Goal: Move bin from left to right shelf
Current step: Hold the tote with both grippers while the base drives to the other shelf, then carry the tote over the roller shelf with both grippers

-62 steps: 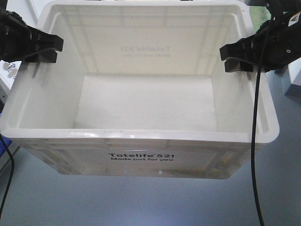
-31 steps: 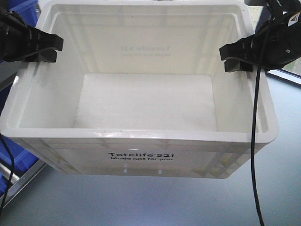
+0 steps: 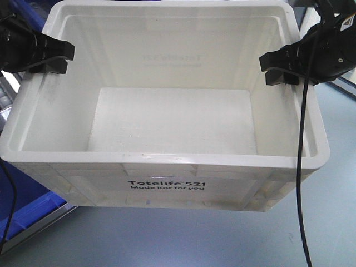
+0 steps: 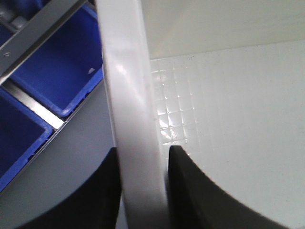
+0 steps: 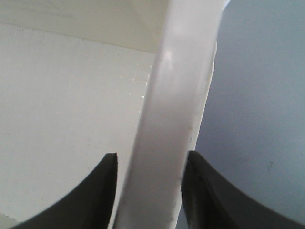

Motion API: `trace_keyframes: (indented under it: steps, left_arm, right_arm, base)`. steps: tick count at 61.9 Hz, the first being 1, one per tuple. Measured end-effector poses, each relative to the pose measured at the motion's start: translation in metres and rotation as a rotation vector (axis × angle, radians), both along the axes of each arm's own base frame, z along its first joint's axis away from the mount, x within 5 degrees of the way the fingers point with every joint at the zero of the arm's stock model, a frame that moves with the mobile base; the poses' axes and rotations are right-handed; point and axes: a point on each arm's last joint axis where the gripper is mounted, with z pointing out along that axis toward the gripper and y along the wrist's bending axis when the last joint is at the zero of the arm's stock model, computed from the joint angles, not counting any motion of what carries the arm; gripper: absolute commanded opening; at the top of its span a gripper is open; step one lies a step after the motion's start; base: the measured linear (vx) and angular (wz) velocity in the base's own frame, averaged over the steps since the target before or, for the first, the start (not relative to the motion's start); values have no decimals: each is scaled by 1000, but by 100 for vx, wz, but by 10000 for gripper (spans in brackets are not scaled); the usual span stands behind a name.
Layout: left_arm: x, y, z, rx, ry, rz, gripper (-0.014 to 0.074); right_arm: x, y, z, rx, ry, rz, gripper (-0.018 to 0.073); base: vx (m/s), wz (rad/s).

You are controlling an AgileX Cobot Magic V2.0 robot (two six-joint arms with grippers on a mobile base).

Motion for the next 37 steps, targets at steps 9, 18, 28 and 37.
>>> trace_keyframes:
  steps: [9,18,28,37]
  left_arm:
    - [0,0,0,0,0,0,-8]
    - [0,0,0,0,1,0,-8]
    - [0,0,0,0,2,0,-8]
    - [0,0,0,1,4,-1,-8]
  right_arm:
    - [0,0,0,0,0,0,-4]
    - [0,0,0,0,0,0,-4]
    - [0,0,0,0,0,0,-4]
    - [0,0,0,0,0,0,-4]
  base:
    - [7,59]
    - [6,51]
    - [6,43]
    - [5,37]
